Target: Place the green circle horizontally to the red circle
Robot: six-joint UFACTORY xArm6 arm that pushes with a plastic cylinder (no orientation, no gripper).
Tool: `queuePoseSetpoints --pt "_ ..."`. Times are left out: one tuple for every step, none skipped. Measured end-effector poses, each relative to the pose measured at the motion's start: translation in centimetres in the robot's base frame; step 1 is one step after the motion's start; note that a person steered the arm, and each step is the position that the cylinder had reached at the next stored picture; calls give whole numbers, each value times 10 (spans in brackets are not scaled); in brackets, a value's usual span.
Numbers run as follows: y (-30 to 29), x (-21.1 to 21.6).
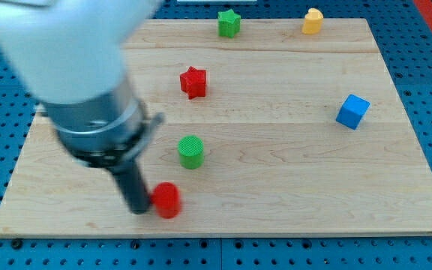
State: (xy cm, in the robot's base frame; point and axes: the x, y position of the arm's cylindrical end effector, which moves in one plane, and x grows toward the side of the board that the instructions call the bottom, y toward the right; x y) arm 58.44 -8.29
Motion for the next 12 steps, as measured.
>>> queuePoseSetpoints --pt "2 1" --pt "25 -2" --pt "10 -2" --pt "-47 -24" --pt "-99 -42" --pt "-99 -56" --pt "-84 -80" --pt "-49 -90" --pt "-38 -90" --pt "-38 -90" --pt "-26 -90" --pt "8 -84"
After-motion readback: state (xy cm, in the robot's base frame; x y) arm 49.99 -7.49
